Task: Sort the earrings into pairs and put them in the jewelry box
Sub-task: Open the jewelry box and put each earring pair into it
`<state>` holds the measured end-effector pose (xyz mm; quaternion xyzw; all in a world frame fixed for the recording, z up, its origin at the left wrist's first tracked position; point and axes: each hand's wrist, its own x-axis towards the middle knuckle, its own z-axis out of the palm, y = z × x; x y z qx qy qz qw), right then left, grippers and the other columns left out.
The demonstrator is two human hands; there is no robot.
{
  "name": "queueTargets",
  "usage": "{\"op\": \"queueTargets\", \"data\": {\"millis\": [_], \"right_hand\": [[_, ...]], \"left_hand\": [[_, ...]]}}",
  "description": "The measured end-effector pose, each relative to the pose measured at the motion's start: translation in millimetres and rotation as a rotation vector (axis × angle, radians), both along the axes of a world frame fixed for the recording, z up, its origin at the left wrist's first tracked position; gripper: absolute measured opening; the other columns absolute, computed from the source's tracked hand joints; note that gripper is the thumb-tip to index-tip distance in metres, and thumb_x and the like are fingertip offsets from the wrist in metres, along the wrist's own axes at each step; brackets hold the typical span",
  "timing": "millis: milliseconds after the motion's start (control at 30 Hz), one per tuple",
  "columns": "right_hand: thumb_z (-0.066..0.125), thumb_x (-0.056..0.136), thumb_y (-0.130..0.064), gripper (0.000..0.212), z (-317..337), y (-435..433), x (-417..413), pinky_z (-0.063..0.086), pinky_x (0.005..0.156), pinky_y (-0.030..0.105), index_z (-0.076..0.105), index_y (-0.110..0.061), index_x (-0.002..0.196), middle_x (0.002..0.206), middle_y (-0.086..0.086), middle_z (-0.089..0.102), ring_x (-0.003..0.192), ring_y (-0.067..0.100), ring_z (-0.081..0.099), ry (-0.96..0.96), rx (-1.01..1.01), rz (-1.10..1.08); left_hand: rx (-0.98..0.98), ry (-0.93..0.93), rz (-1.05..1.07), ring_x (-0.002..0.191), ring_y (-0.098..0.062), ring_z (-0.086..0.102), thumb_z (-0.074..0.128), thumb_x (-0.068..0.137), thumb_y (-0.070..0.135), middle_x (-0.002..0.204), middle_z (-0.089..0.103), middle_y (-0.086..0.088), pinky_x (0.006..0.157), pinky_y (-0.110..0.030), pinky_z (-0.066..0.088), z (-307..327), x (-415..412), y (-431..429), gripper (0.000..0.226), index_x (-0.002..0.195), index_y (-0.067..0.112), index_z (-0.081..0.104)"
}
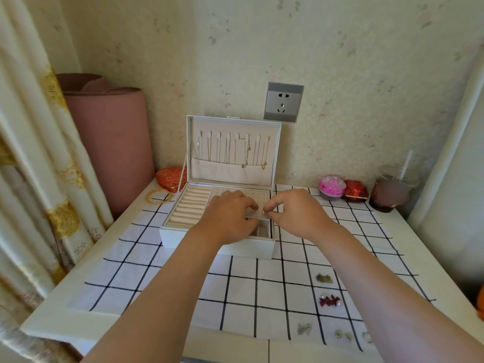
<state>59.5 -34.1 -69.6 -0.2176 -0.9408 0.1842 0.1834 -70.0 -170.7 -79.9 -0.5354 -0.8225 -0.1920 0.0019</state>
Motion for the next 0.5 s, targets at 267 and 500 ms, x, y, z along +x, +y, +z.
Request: {"op": "queueTargets", "data": {"millis": [267, 500], "right_hand": [[0.075, 0.086, -0.025, 0.011, 9.6, 7.7, 32.8, 0.041, 0.072, 0.013, 0.076, -0.034, 0.091, 0.097, -0.021, 0.072, 0.077, -0.019, 0.056, 0.009, -0.138, 0.029], [0.074, 0.085, -0.025, 0.012, 13.2, 16.0, 110.3, 0.046, 0.074, 0.016, 0.078, -0.035, 0.091, 0.084, -0.02, 0.068, 0.084, -0.005, 0.063, -0.395, -0.121, 0.009]], "left_hand": [[0.164, 0.007, -0.034, 0.113, -0.015, 0.049, 0.059, 0.09, 0.042, 0.112, 0.061, 0.008, 0.099, -0.034, 0.036, 10.2, 21.7, 5.8, 0.028, 0.115, 0.032, 0.066], [0.051, -0.084, -0.297, 0.089, -0.004, 0.055, 0.067, 0.085, 0.036, 0.091, 0.065, 0.016, 0.079, -0.025, 0.047, 13.4, 77.5, 27.0, 0.015, 0.099, 0.033, 0.072]]}}
